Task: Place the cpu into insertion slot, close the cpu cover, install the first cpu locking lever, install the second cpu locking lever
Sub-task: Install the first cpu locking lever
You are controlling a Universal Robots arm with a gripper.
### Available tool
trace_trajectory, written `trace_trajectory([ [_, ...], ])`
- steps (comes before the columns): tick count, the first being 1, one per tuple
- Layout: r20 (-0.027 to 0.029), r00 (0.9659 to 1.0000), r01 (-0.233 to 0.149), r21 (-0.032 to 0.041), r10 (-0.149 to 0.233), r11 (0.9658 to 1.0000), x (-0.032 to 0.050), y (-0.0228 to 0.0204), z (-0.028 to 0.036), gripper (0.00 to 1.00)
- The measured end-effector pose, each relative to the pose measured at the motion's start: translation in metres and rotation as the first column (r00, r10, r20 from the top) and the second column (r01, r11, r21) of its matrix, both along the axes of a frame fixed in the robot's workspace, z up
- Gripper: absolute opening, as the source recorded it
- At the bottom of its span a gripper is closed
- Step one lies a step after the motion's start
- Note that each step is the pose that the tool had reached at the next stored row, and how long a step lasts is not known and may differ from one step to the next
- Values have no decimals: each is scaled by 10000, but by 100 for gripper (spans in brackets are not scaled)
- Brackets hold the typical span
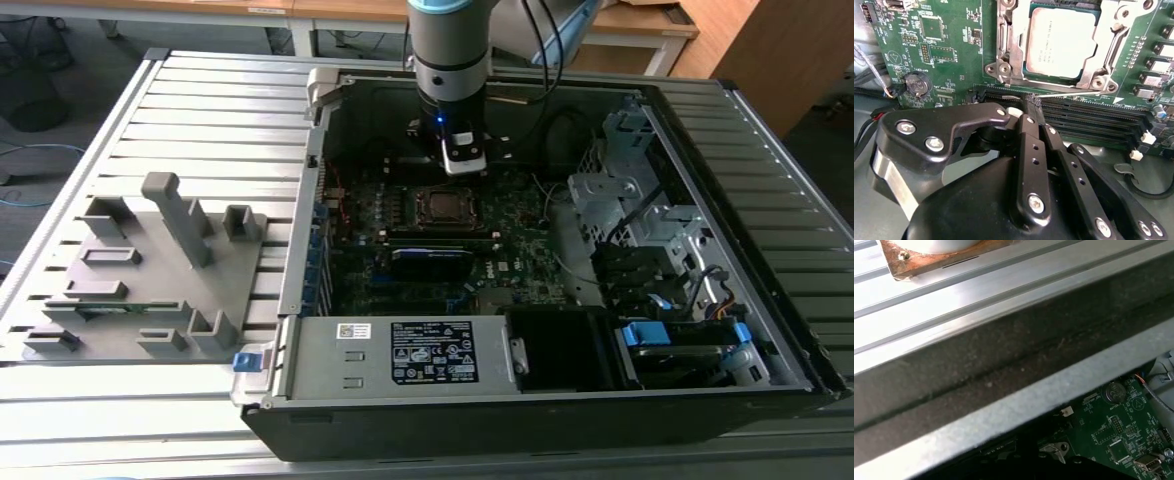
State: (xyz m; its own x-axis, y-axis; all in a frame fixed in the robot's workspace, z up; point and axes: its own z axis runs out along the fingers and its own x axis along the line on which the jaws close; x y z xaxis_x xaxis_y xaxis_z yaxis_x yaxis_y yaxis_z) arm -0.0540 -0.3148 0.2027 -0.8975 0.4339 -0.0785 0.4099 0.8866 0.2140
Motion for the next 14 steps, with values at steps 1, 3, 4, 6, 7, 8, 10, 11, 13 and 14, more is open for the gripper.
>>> trace_trajectory([
  [1,0,10000,0,0,0,10000,-5,1,0,11],
  [3,-1,10000,0,2,0,10000,-14,1,-1,11],
  [4,0,10000,1,4,-1,10000,-18,1,-1,11],
  [6,-1,10000,1,9,-1,10000,-26,2,-3,11],
  [7,-1,10000,0,9,0,10000,-28,3,-4,11],
  [8,-1,10000,0,11,0,10000,-29,2,-7,11],
  [10,0,10000,-1,15,1,10000,-29,3,-19,11],
  [11,0,10000,1,18,-1,10000,-29,3,-29,11],
  [13,-1,10000,2,20,-2,10000,-29,3,-41,11],
  [14,-3,10000,2,18,-2,10000,-29,2,-42,11],
])
